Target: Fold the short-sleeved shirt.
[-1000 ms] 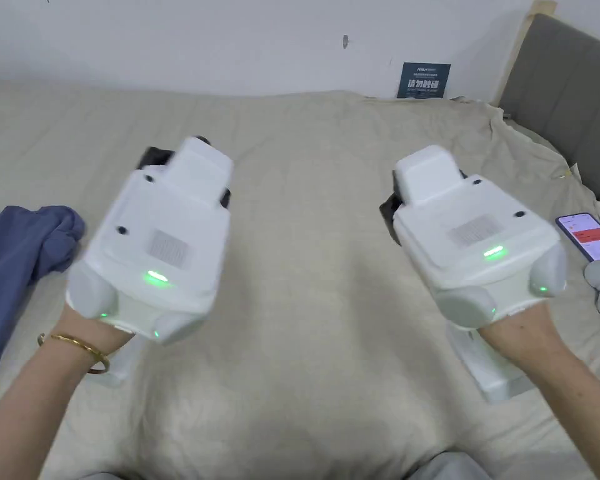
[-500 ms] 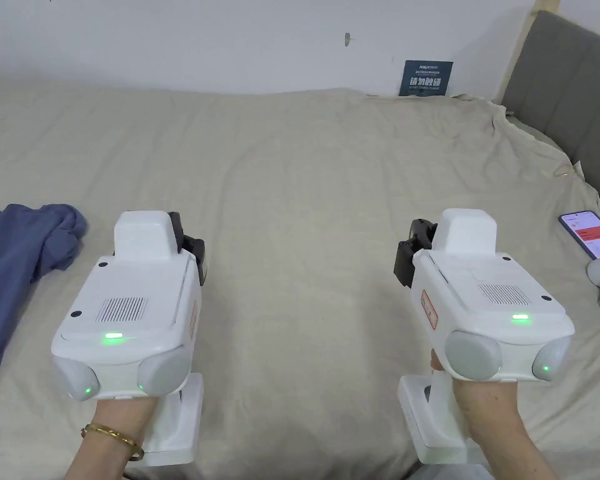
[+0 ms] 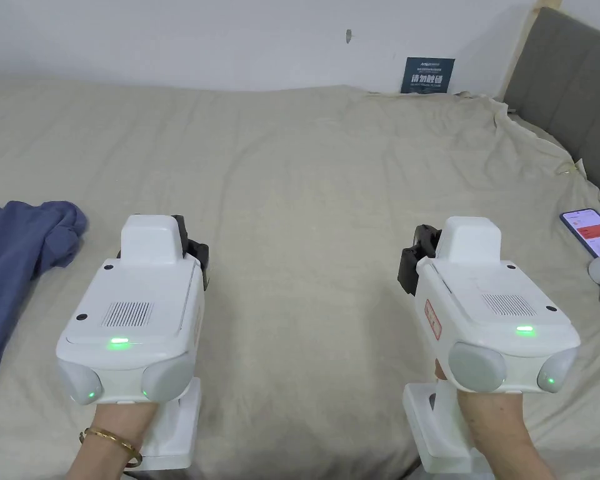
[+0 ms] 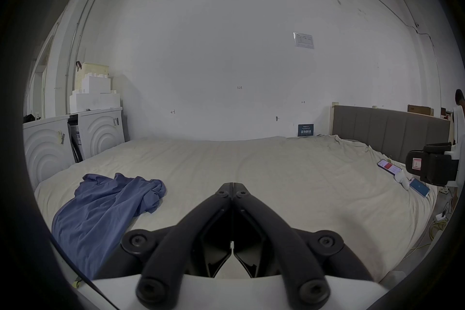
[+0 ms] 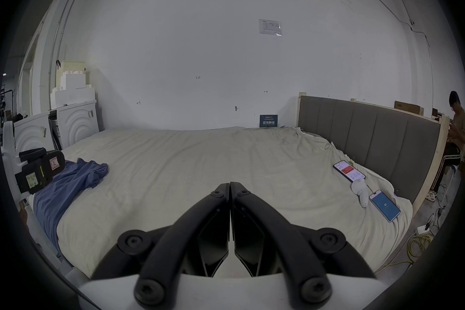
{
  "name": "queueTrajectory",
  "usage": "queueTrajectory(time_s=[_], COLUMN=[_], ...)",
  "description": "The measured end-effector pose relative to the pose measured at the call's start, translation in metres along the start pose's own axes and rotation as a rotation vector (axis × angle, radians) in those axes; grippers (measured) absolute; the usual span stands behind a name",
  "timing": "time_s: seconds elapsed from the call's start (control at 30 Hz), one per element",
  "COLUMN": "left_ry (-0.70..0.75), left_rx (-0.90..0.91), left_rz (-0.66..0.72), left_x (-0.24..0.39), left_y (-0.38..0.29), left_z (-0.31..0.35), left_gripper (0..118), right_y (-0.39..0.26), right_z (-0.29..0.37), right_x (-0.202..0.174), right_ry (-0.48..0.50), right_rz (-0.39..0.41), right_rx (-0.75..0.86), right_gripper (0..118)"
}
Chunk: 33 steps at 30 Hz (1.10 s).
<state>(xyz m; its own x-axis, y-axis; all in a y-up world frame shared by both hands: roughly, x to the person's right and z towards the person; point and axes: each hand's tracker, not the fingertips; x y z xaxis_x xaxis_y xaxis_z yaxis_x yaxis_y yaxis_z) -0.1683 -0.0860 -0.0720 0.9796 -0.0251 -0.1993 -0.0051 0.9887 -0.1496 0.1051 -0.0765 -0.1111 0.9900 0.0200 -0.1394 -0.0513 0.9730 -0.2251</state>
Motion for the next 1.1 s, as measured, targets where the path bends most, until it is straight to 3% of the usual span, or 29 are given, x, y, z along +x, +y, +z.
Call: queueTrajectory(time_s=[1.1], left_ry=[-0.023], left_rx=[0.017], left_rz=[-0.002], left_x=[0.0017], left_y=[0.0051], left_z=[0.0021], left_gripper=[0], right_y=[0.0013], right_z=[0.0067], right_x=[0.0033], right_ry=[0.009], right_rz=[0.014], right_rx=[0.012], right_gripper=[0])
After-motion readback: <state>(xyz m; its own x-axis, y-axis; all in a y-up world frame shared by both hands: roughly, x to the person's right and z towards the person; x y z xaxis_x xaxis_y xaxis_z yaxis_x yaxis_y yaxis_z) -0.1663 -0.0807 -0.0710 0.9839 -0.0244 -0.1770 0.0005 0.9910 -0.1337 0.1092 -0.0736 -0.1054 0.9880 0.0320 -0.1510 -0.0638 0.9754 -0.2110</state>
